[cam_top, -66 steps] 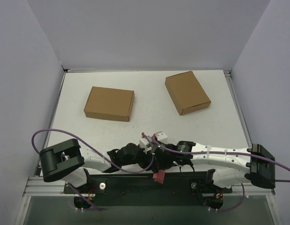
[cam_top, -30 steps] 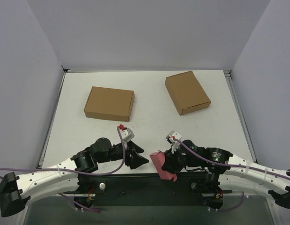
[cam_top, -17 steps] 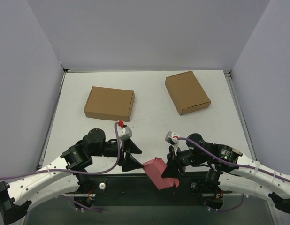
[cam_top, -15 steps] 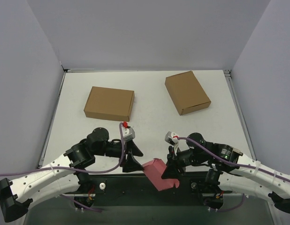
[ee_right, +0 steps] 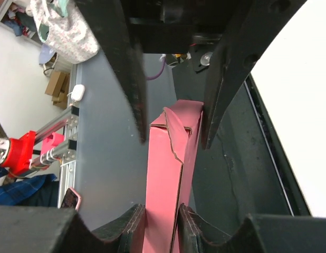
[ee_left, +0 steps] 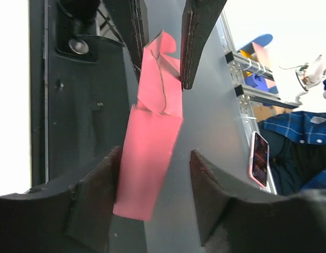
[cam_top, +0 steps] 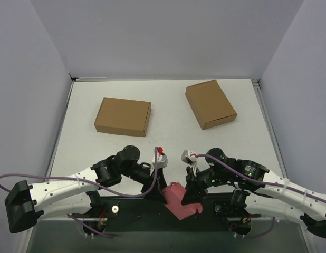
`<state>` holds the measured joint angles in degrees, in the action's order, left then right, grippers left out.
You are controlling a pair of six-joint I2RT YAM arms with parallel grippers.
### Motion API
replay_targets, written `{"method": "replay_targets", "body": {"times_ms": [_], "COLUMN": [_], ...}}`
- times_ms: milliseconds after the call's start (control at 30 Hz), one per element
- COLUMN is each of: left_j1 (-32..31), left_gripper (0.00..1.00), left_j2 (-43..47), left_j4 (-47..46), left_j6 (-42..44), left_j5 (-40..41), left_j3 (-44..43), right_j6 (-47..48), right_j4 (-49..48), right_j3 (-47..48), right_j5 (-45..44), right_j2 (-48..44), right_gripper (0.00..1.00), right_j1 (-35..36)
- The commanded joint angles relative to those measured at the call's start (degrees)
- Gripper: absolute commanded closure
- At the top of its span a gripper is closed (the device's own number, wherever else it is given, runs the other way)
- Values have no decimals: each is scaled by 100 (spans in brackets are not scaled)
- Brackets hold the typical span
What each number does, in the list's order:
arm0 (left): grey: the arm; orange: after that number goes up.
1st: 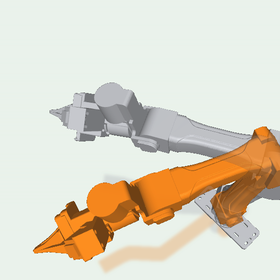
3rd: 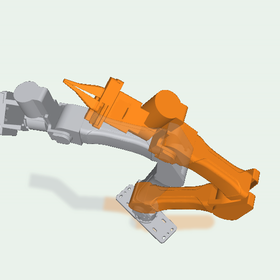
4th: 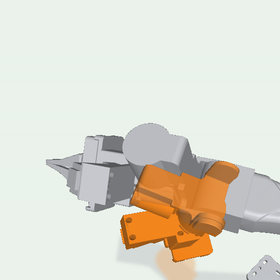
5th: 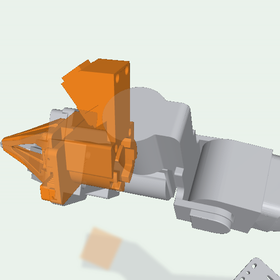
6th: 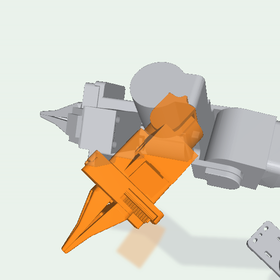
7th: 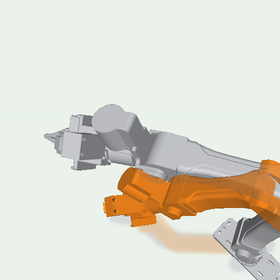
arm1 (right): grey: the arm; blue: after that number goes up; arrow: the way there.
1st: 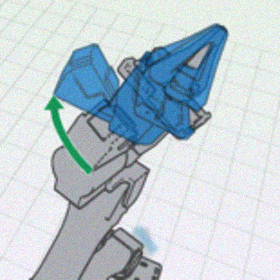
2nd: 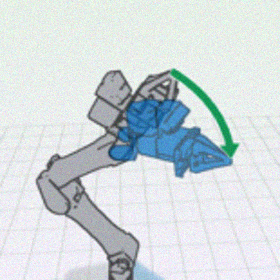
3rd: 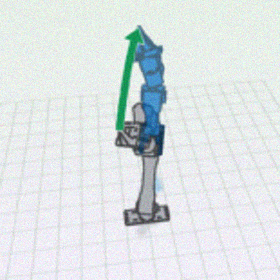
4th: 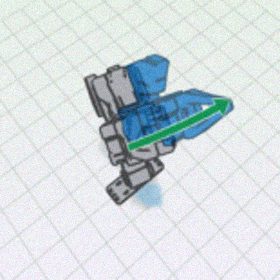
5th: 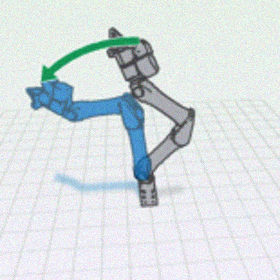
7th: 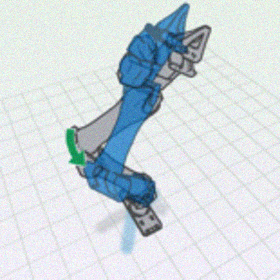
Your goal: Fold the paper box
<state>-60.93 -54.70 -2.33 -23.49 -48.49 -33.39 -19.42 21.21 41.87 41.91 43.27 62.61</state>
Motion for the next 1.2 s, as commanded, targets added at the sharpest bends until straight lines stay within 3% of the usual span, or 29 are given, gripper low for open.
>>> {"method": "replay_targets", "body": {"times_ms": [0,67,200,300,367,400,467,500,567,767,867,967,1033,1167], "left_j1": [-104,-104,-104,-104,-95,-112,-112,-112,-112,-551,-1121,-1570,-1563,-1353], "left_gripper": [48,53,74,76,80,80,80,80,80,78,78,77,77,76], "left_j2": [-24,3,126,248,389,546,740,933,1101,1208,935,689,636,916], "left_j4": [-505,-646,-962,-779,-165,63,749,934,1418,1929,1999,1894,1876,1596], "left_j6": [125,99,-7,211,684,818,1308,1459,2054,3681,4184,4440,4301,3931], "left_j5": [-257,-240,-222,-4,417,1002,1594,2276,2763,4636,5602,6095,5931,5404], "left_j3": [-300,-274,-160,-133,-159,-281,-414,-527,-651,-854,-933,-898,-915,-731], "right_j6": [175,202,246,237,80,-8,-454,-649,-1366,-3294,-3972,-3659,-3071,-2770], "right_j4": [32,76,146,252,400,471,611,638,656,131,-797,-1547,-1393,-637], "right_j3": [296,305,287,278,313,331,375,392,279,-248,-670,-829,-567,-381], "right_j5": [125,107,-60,-647,-1506,-1806,-2865,-3221,-4168,-5148,-4939,-4491,-4332,-4648], "right_j2": [59,94,77,-115,-291,-519,-792,-1098,-1433,-2322,-2358,-1938,-1682,-1505], "right_gripper": [90,89,87,74,52,38,28,21,16,15,16,16,16,15], "right_j1": [-3,-3,-12,-117,-213,-266,-363,-372,-381,-381,-381,-372,-364,-355]}}
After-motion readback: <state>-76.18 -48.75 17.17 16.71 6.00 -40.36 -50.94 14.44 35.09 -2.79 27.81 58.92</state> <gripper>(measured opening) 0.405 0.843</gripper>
